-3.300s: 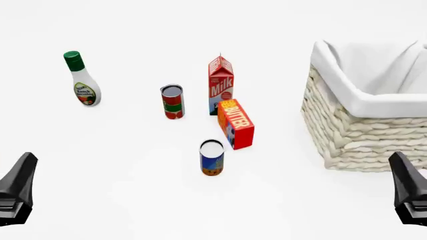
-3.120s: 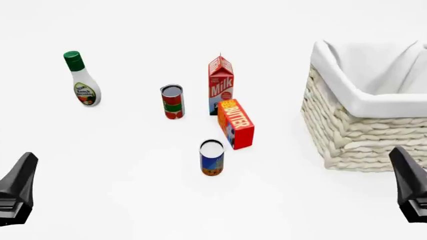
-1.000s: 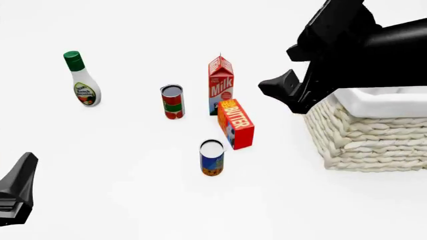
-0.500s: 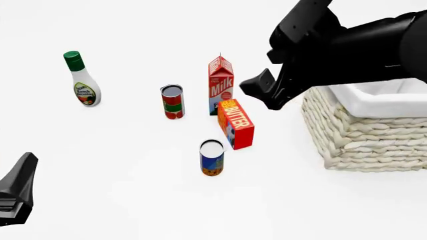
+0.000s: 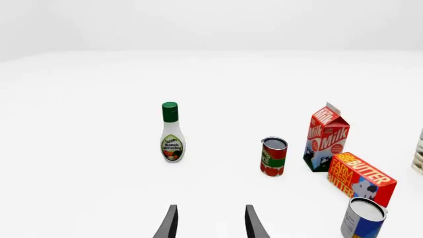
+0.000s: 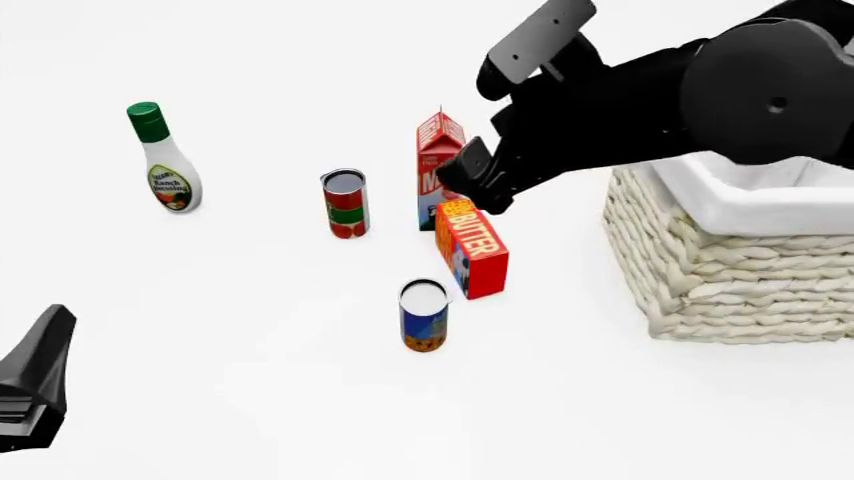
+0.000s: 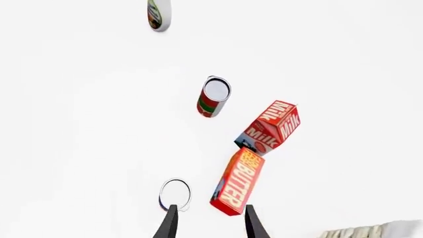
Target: Pick the alphabet soup and place it in the basket.
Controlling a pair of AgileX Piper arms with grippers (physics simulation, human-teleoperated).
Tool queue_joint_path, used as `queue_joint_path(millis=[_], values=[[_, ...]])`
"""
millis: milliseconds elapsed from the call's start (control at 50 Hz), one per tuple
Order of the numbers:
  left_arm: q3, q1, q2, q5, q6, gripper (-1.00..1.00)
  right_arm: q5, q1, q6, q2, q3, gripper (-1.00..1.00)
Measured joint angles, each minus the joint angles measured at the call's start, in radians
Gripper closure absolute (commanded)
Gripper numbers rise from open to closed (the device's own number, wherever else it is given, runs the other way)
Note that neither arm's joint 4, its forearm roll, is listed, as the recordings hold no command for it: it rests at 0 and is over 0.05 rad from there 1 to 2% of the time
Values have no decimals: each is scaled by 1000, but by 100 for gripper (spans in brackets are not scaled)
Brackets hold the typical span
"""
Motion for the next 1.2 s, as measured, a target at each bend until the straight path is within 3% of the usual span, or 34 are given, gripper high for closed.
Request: queue_joint_path(millis=[660,1200], values=[[0,0,0,0,0,-100,-59,84,117,100,8,-100],[0,0,0,0,0,-100,-118,100,134,204,16,-100]])
